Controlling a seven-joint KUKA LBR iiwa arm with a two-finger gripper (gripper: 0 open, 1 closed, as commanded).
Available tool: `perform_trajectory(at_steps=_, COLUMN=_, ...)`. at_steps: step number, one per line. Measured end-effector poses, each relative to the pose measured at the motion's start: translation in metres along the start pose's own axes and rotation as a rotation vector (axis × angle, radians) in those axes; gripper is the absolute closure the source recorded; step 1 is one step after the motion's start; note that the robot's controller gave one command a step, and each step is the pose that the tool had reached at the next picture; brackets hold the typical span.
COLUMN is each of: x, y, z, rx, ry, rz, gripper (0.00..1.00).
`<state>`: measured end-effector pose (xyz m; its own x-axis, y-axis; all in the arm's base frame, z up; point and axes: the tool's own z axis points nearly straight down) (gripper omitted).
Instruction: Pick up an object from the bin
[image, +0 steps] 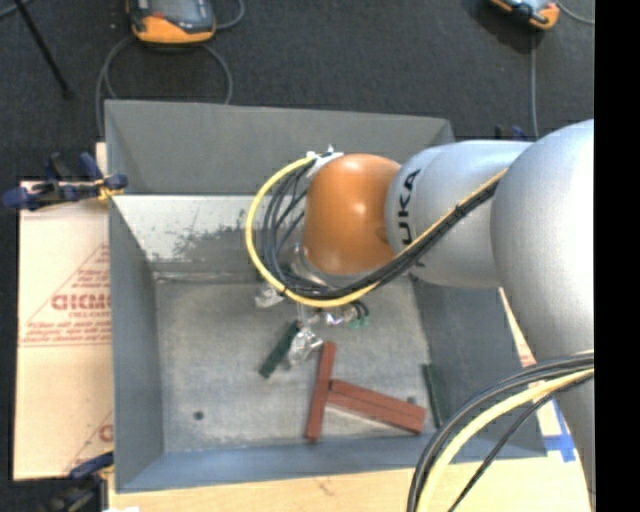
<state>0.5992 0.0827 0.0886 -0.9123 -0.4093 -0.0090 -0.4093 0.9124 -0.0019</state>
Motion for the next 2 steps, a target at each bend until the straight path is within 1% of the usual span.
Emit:
perform_trajectory(at_steps=1, x=0.0012, y=0.0020, z=0.0059, rx=-0.001, ry=0.002, rz=0.004, gripper=1.00)
perform_trajectory(at_steps=2, x=0.0012, y=0.0020, z=0.0059, rx=-0.001, ry=0.002, rz=0.004, gripper=1.00)
